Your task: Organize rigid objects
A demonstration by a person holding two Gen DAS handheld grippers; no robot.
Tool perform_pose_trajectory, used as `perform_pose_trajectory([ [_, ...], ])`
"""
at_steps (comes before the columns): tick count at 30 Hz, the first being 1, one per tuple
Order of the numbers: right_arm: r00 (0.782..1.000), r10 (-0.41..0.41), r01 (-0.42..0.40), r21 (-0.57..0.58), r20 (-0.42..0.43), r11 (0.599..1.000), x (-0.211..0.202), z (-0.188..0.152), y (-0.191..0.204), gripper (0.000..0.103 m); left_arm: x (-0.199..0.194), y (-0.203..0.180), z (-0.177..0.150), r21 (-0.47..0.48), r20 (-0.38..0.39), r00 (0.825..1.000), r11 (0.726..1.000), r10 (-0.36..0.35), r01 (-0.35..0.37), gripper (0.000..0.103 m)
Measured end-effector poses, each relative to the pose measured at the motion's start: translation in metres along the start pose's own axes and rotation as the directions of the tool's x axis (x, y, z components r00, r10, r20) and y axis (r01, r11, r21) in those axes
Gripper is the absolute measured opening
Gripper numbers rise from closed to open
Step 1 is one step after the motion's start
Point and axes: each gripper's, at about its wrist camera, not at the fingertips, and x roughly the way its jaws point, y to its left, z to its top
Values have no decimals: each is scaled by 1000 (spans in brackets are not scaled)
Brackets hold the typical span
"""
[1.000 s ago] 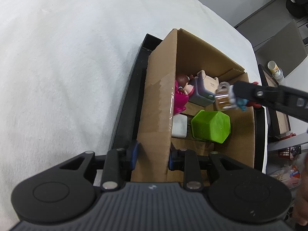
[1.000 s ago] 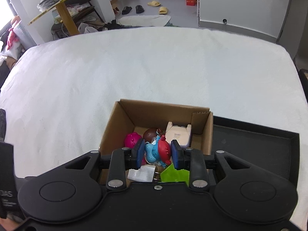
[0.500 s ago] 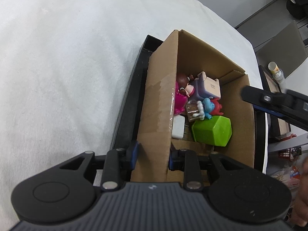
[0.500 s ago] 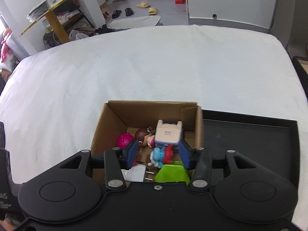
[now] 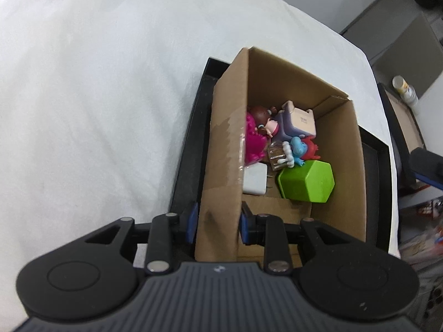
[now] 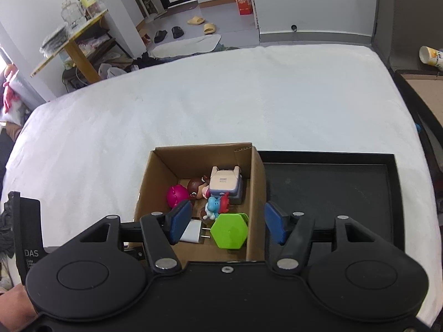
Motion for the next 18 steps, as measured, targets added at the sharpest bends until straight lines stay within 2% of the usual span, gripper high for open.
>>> perform_pose_trajectory([
  [7,999,-9,8,42,33,999,-25,-7,-15,63,-24,-25,2,84,1,1000,996,24,-24,28],
  [12,998,-26,22,76,59,997,-42,-17,-28,75,-48,-42,2,147,12,999,988,37,-39,31],
  [14,997,-31,25,90,69,996,-50,-22,-31,81,-58,-49,2,164,17,999,985,47,-49,35],
  [18,994,-44,32,120,96,992,-66,-32,-41,91,-83,-62,-2,196,33,998,979,52,-58,51],
])
